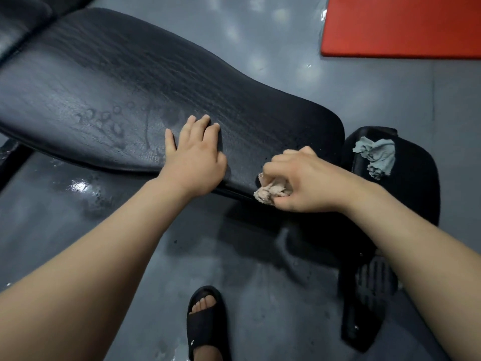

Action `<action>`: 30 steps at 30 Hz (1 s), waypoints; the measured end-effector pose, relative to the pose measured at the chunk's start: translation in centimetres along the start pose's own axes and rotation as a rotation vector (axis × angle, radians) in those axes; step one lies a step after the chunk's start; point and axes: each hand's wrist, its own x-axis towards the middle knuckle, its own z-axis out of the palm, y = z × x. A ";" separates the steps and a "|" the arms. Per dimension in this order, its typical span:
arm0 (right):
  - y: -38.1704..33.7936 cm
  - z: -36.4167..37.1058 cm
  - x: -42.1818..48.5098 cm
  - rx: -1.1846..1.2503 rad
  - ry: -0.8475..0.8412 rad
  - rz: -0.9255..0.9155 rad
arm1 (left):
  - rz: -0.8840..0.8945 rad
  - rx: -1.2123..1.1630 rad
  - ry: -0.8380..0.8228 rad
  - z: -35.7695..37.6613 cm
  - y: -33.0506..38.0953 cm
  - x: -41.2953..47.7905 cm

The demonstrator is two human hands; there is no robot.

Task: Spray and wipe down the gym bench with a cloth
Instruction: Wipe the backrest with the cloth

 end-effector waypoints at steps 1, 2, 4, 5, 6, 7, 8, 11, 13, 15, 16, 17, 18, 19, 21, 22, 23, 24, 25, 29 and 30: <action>-0.2 0.2 0.1 -0.011 0.049 -0.013 | -0.009 0.010 0.001 0.1 0.1 0.1; -0.4 0.5 0.3 -0.027 0.094 -0.029 | -0.019 0.021 0.001 0.3 0.3 0.2; -0.8 0.8 0.7 -0.039 0.152 -0.048 | -0.038 0.040 0.000 0.6 0.7 0.2; -0.7 0.8 0.7 -0.033 0.153 -0.040 | -0.043 0.046 0.002 0.8 0.9 0.2; -0.5 0.7 0.5 -0.024 0.127 -0.017 | -0.042 0.049 0.004 1.0 1.3 0.1; -0.1 0.3 0.1 -0.015 0.072 0.020 | -0.034 0.052 0.006 1.2 1.7 0.1; 0.2 -0.3 -0.3 -0.012 -0.009 0.066 | -0.020 0.055 0.009 1.3 2.0 0.1; 1.1 -2.2 -2.0 -0.025 -0.266 0.237 | 0.031 0.081 0.000 1.9 2.9 0.1; 1.5 -2.7 -2.9 -0.043 -0.334 0.287 | 0.035 0.094 -0.002 2.3 3.2 0.1; 1.3 -2.4 -3.0 -0.052 -0.272 0.226 | 0.035 0.114 0.019 2.8 3.3 0.0; 1.1 -1.9 -3.0 -0.048 -0.217 0.178 | 0.037 0.128 0.039 2.9 3.3 -0.1; 0.9 -1.4 -2.8 -0.034 -0.164 0.136 | 0.038 0.144 0.063 3.1 3.4 -0.1; 0.7 -1.1 -2.7 -0.011 -0.117 0.098 | 0.037 0.159 0.080 3.2 3.5 -0.1; 0.7 -0.8 -2.6 0.018 -0.080 0.078 | 0.035 0.170 0.088 3.3 3.6 -0.2; 1.2 -1.1 -2.8 0.069 -0.062 0.116 | 0.031 0.178 0.078 3.3 3.8 -0.1; 1.6 -1.5 -3.0 0.070 -0.096 0.172 | 0.029 0.176 0.069 3.3 3.9 -0.1; 2.1 -2.0 -3.3 0.051 -0.158 0.237 | 0.028 0.172 0.060 3.2 3.9 -0.1; 2.5 -2.5 -3.7 0.016 -0.230 0.297 | 0.028 0.168 0.054 3.1 4.0 0.0; 2.7 -2.8 -4.1 -0.024 -0.295 0.349 | 0.027 0.166 0.049 3.1 4.0 0.0; 2.3 -2.5 -4.4 -0.116 -0.232 0.315 | 0.013 0.150 0.029 2.9 4.5 0.1; 2.0 -2.2 -4.2 -0.082 -0.176 0.284 | 0.009 0.144 0.027 2.9 4.7 0.2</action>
